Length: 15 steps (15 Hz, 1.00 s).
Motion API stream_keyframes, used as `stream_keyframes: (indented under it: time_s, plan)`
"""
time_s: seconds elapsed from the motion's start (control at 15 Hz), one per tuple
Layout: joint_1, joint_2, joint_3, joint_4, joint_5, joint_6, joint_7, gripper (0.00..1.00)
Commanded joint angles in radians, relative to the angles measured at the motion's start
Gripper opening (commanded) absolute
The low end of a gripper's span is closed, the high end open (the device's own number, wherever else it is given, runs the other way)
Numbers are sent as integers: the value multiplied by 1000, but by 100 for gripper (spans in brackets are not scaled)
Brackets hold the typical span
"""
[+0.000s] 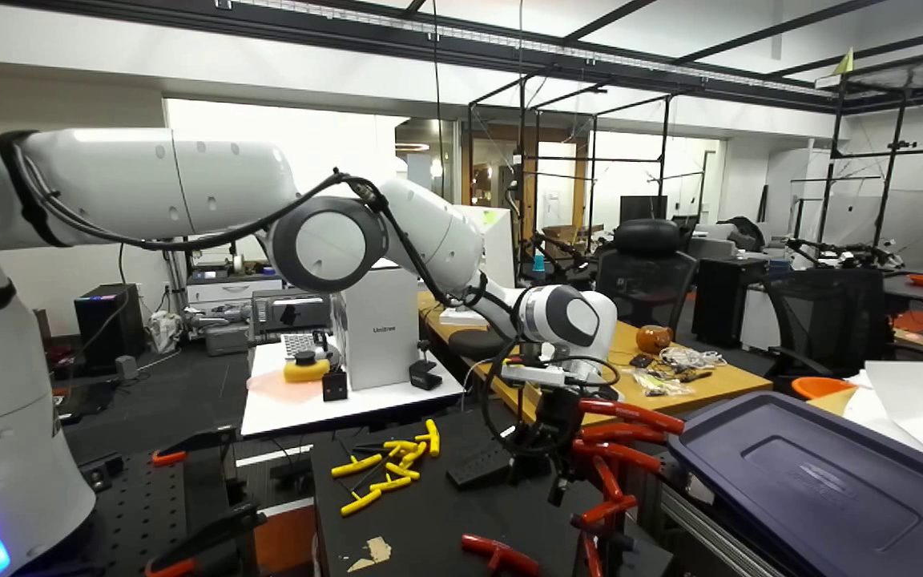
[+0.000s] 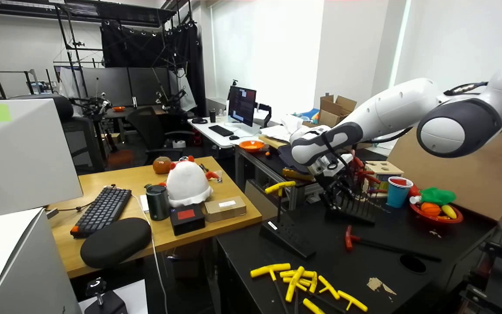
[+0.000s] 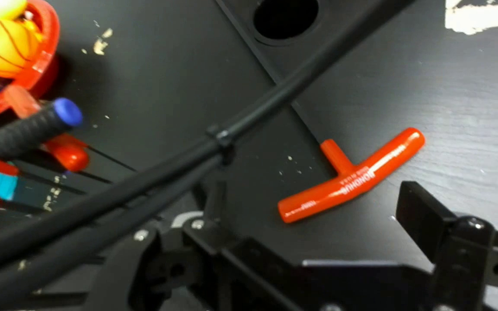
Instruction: Remove the longest red wrench from the holder and place it on the table
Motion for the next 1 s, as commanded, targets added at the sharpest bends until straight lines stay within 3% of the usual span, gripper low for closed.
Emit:
stream_keyframes:
  time_s: [0.0,0.07,0.4,0.47,0.53,0.6,0.93]
  plan:
    - [-43,0,58,5,93,124,26,100]
    - [-41,-41,76,81,116,54,18,100]
    - [-51,-134,111,162,166,130,22,100]
    - [-47,-101,100,292,176,79,18,100]
    - [-46,-128,100,313,178,64,15,100]
    - [-47,-199,109,250,171,89,19,100]
    - [-56,-340,100,269,178,-8,-17,100]
